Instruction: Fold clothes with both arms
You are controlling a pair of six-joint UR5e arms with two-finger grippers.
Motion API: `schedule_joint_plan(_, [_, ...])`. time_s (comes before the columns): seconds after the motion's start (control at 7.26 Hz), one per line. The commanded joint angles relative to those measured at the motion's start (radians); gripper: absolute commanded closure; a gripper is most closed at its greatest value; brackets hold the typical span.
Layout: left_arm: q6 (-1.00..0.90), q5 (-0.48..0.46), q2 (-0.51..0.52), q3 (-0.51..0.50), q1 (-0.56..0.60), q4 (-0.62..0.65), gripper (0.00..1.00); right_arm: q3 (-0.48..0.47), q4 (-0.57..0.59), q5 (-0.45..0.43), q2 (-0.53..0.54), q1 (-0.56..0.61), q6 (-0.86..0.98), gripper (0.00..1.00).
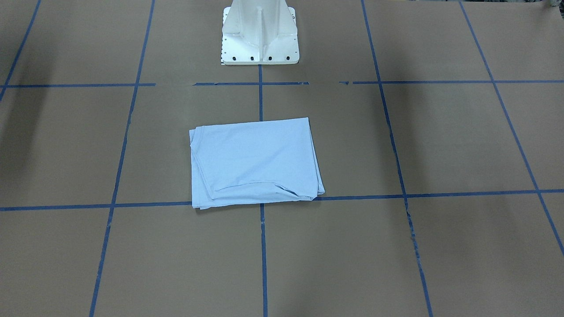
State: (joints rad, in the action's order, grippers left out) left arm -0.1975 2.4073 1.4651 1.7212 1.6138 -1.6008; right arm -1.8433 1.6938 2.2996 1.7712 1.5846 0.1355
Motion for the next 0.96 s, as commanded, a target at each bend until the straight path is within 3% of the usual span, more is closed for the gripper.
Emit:
schedule_joint_plan(0.0, [0.003,-0.019,-0.029,-0.02,0.0,0.007,0.0,0.004,0.003,0.001,0.005,0.0,-0.001,0.0])
schedule_joint_plan(0.83, [0.0,-0.017,-0.035,0.037,0.0,0.002,0.0,-0.011,0.0,0.001,-0.004,0.0,0.001,0.0])
